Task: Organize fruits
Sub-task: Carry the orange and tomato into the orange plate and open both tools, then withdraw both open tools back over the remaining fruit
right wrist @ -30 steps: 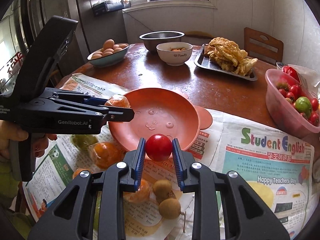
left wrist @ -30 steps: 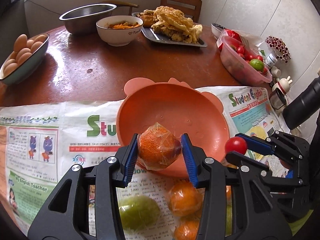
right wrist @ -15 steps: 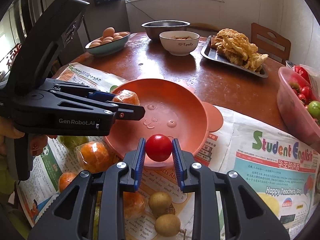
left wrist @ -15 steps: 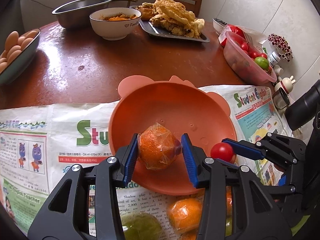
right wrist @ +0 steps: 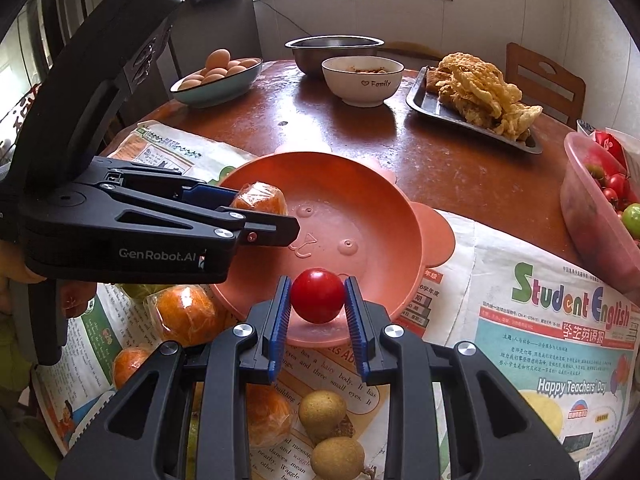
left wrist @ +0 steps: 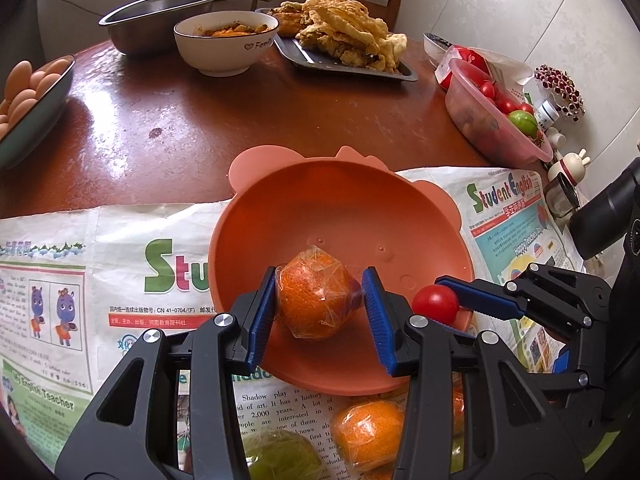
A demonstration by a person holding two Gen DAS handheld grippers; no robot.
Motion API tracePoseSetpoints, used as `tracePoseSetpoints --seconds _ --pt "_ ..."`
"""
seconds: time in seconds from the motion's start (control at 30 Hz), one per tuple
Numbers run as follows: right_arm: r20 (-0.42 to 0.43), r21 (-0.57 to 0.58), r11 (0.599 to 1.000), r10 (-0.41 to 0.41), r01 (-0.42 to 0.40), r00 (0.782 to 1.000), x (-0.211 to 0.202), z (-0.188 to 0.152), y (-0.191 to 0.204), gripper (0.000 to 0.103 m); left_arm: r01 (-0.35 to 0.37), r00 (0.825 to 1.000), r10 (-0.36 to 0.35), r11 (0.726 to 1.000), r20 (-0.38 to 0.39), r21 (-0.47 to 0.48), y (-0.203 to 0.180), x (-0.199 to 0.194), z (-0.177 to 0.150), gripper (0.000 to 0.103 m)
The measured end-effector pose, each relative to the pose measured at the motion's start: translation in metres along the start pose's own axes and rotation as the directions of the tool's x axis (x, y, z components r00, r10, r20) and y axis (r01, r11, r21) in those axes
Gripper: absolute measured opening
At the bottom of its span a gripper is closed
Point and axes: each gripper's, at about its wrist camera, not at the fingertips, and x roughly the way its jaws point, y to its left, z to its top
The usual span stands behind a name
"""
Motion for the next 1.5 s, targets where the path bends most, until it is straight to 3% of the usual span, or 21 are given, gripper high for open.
tracePoseSetpoints --seconds 0.7,0.97,1.2,1.5 --pt "0.044 0.028 0.999 -0.029 0.028 0.999 -0.021 -0.003 -0.003 0.043 -0.006 1.0 0.006 1.0 0.025 -0.014 0.004 -0.016 -0.003 0.035" --pt "0.083 0.057 0.998 -0.047 0.042 0.995 -0.039 -0.005 -0.009 0.055 -0.03 0.997 0.031 0.999 0.073 -0.011 0.003 -0.035 -0.007 0.054" --pt "0.136 0.096 0.993 -0.085 0.072 0.987 -0.065 -0.007 -0.019 0.069 -0.073 0.986 0.07 0.997 0.152 0.012 -0.005 -0.064 -0.016 0.081" --pt "0.184 0.117 0.986 -0.141 0.121 0.973 -0.097 -0.018 -0.027 0.081 -0.095 0.971 0.086 0.995 0.224 0.026 -0.016 -0.096 -0.027 0.093"
